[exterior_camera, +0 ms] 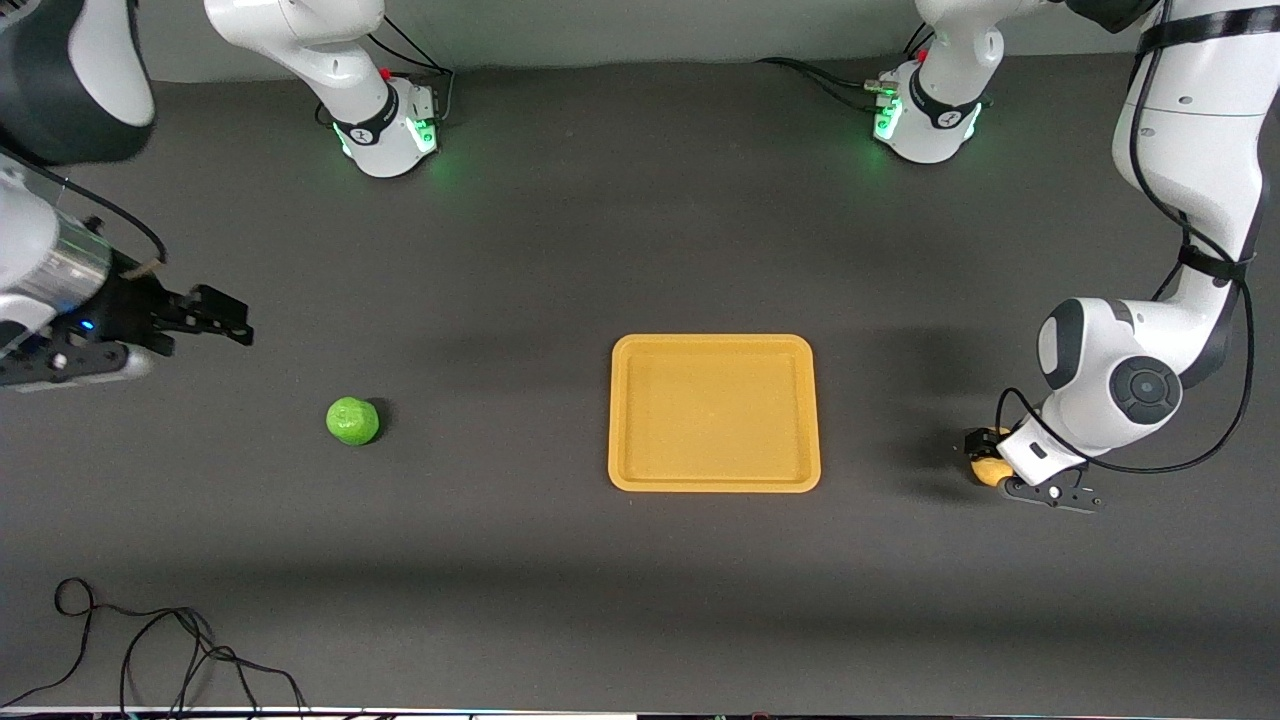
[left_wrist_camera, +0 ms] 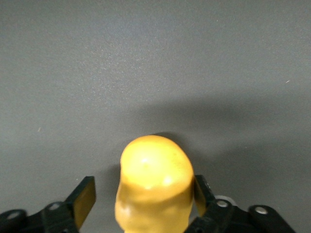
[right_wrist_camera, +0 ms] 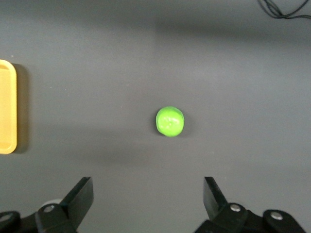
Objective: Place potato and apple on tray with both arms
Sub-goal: 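Grasp the potato with the left gripper while the right gripper reaches the apple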
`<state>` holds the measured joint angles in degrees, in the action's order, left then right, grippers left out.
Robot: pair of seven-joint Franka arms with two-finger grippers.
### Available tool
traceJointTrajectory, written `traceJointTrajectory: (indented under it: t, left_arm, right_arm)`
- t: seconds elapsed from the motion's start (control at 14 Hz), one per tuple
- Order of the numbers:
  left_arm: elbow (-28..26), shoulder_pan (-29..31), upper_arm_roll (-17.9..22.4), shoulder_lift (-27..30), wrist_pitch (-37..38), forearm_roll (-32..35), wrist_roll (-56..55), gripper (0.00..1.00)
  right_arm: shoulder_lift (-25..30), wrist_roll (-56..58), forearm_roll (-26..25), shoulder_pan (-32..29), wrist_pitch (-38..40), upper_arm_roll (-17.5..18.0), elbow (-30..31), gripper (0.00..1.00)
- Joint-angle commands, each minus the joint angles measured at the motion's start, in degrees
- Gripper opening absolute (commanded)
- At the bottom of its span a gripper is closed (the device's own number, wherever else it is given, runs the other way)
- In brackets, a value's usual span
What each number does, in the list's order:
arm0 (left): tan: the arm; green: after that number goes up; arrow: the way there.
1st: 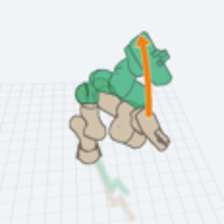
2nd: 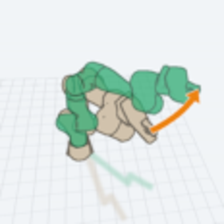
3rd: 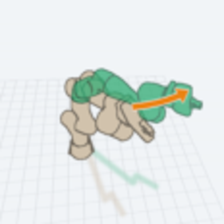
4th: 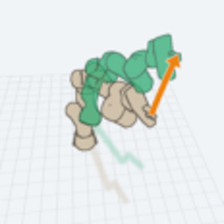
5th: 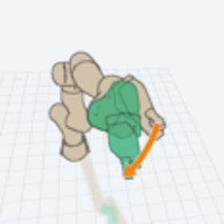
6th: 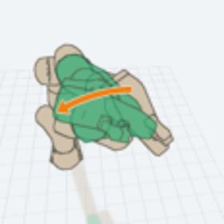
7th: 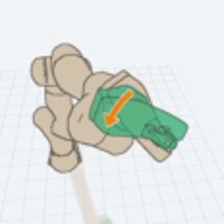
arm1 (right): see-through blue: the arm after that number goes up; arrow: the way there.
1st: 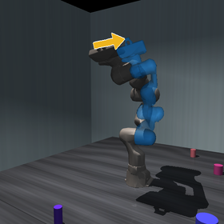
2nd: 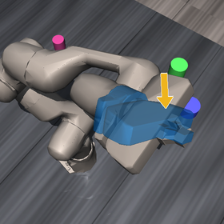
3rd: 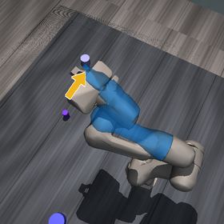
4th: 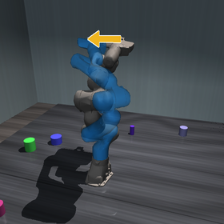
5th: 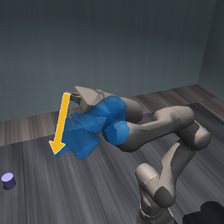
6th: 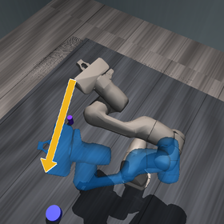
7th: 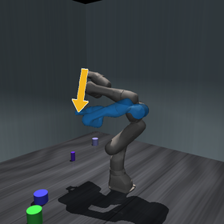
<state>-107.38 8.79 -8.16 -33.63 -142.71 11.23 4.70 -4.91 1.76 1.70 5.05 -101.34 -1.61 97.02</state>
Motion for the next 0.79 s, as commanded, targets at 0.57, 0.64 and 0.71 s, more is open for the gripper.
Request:
traceJointTrajectory:
  t: [0.57, 0.64, 0.71]
  left_arm:
    - [3.5, -4.6, -0.2, 10.1, 17.1, 0.5, -6.9, 0.33]
    - [5.5, -6.6, -0.2, 11.2, 21.7, 0.5, -10.1, 0.33]
    - [7.9, -9.4, -0.3, 11.9, 27.0, 0.5, -13.7, 0.33]
  right_arm:
    - [-6.2, -4.0, -3.5, 2.9, -30.3, -0.8, 22.2, 0.97]
    - [-7.9, -3.9, -3.5, 2.7, -32.7, -1.4, 23.5, 0.97]
    - [-9.4, -3.9, -3.5, 2.8, -33.9, -2.5, 23.8, 0.97]
